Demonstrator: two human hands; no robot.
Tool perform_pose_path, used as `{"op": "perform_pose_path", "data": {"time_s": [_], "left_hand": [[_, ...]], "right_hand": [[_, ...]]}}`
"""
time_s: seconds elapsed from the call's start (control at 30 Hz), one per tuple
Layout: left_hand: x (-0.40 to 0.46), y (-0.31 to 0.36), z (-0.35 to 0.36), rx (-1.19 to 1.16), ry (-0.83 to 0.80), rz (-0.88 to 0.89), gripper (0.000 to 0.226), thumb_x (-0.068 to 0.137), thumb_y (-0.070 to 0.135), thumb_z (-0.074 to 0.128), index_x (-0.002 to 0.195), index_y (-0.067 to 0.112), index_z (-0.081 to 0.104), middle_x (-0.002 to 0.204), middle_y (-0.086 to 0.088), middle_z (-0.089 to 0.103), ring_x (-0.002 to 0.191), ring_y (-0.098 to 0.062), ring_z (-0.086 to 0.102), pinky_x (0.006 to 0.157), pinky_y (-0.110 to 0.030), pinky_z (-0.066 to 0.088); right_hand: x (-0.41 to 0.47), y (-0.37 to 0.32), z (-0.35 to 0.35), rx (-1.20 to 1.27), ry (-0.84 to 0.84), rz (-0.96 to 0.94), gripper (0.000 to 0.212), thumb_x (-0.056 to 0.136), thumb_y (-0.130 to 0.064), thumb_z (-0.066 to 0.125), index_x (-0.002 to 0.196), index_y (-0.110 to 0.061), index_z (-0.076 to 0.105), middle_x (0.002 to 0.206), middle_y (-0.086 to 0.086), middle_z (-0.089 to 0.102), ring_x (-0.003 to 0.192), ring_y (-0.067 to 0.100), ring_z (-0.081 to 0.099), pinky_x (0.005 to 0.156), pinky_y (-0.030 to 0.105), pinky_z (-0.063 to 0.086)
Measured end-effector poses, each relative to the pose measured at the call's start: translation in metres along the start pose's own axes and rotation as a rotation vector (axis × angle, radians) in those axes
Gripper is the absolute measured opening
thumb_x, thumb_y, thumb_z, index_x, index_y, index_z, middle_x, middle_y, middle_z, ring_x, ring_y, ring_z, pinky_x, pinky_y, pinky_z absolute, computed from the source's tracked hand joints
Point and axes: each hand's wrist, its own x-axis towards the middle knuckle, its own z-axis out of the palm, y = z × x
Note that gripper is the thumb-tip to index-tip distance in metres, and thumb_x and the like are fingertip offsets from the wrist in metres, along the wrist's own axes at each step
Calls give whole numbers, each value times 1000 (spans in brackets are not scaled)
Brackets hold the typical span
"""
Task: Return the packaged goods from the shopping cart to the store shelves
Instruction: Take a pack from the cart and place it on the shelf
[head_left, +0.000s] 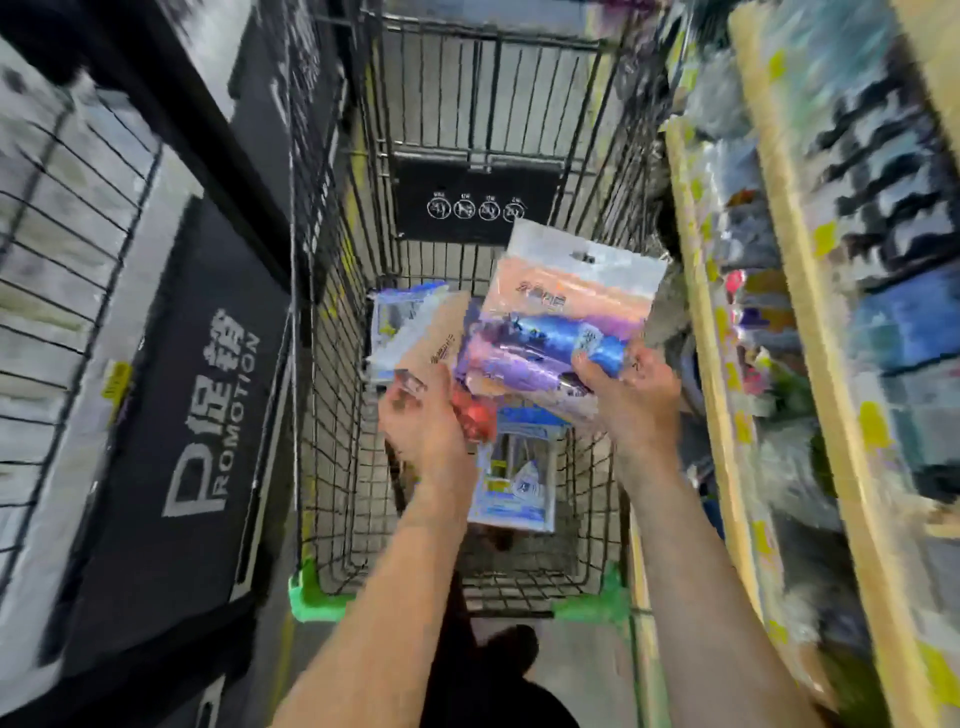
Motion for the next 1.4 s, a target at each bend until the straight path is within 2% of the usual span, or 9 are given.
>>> {"op": "perform_pose_path", "data": {"time_s": [0.17,0.37,0.5,0.6,0.8,0.93,1.07,1.17,1.4], "left_hand": [[-56,49,4,212,-366,86,62,65,43,86,114,12,67,116,-12,71,102,-27,69,93,-46,56],[-135,74,33,411,-916,101,8,82,27,72,81,20,75,88,-5,70,77,-20,60,73,-35,49],[-176,53,63,638,-1093,126,14,96,28,61,86,17,61,80,-10,58,69,-22,50,58,-32,39],[-218,35,81,791,-1182,175,21,96,36,60,90,16,54,75,-8,57,59,-21,51,49,-27,41],[-283,15,127,902,-1414,112,35,90,48,65,99,17,51,88,-12,67,63,-23,64,52,-37,54],[-323,2,157,1077,-1710,156,6,94,13,55,100,13,54,72,-8,61,45,-15,54,39,-21,42],[-342,-3,193,1316,-2073,240,45,87,-7,52,122,19,59,77,2,68,59,-11,57,56,-26,50],[-349,-14,225,1334,-2186,229,47,91,-9,54,129,19,54,64,8,71,56,-5,66,61,-31,56],[-382,-47,287,1074,-2165,95,39,93,-11,54,126,10,49,87,-1,70,71,-12,67,60,-31,57]], "right_hand": [[-55,-70,-65,188,-58,-13,30,85,13,65,113,6,61,61,-16,72,57,-4,68,45,12,51],[-102,-97,-139,98,84,-90,16,83,-4,76,78,-19,72,60,-17,70,55,-7,62,58,9,46],[-129,-95,-185,204,240,-28,6,77,-12,82,81,-14,78,80,1,78,73,12,72,77,32,57],[-149,-90,-211,303,367,9,46,59,-42,92,94,-14,79,100,12,78,98,31,73,95,56,53],[-174,-101,-249,417,554,41,36,73,-34,85,105,-20,76,105,1,77,103,26,72,96,51,54],[-181,-116,-270,463,838,23,24,81,-25,81,103,-15,76,95,-6,76,91,9,69,68,23,56],[-177,-116,-286,484,1064,33,32,77,-36,83,100,-14,75,98,-4,74,95,13,66,77,32,50],[-164,-109,-288,587,1164,40,35,69,-42,87,82,-13,72,96,0,74,103,26,66,92,52,54],[-132,-103,-284,724,1280,-83,10,84,-26,79,80,-18,73,86,0,76,95,28,72,82,52,60]]}}
